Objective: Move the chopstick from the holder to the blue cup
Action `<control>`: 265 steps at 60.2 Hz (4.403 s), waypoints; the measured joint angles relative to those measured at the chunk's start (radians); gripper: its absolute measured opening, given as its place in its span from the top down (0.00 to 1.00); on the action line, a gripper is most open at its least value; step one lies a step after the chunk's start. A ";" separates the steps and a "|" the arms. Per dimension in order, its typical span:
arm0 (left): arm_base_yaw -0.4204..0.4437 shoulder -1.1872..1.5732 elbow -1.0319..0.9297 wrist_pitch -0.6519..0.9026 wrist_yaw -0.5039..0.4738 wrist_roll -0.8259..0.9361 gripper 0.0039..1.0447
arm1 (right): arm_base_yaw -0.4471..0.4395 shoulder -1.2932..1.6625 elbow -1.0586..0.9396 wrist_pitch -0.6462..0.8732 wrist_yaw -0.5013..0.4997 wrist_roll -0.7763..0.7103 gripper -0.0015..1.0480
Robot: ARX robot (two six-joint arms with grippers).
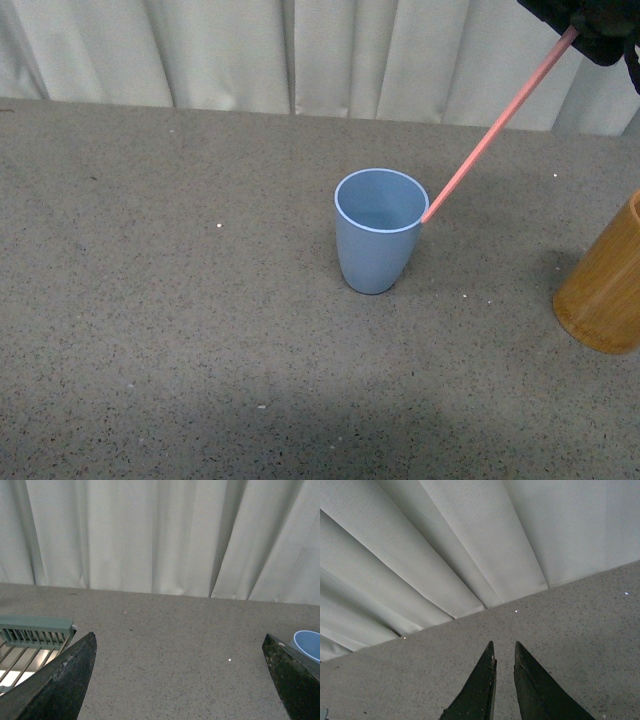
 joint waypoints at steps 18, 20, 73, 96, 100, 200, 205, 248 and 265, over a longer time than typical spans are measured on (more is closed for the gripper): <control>0.000 0.000 0.000 0.000 0.000 0.000 0.06 | 0.017 0.058 0.068 -0.024 0.035 0.012 0.89; 0.000 0.000 0.000 0.000 0.000 0.000 0.06 | 0.021 0.064 0.075 -0.025 0.037 0.011 0.89; 0.000 0.000 0.000 0.000 0.000 0.000 0.06 | 0.028 0.143 0.132 -0.019 0.050 0.004 0.07; 0.000 0.000 0.000 0.000 0.000 0.000 0.06 | -0.114 -0.044 -0.243 0.343 0.008 -0.214 0.19; 0.000 0.000 0.000 0.000 0.000 0.000 0.06 | -0.195 -0.142 -0.457 0.569 -0.077 -0.415 0.34; 0.000 -0.001 0.000 -0.001 0.000 0.000 0.06 | -0.301 -1.741 -0.883 -0.554 -0.159 -0.586 0.10; 0.000 -0.001 0.000 -0.001 0.000 0.000 0.06 | -0.301 -1.741 -0.883 -0.554 -0.160 -0.586 0.10; 0.000 -0.001 0.000 -0.001 0.000 0.000 0.06 | -0.301 -1.741 -0.883 -0.554 -0.159 -0.586 0.09; 0.000 -0.001 0.000 -0.001 0.000 0.000 0.06 | -0.301 -1.741 -0.883 -0.554 -0.159 -0.586 0.09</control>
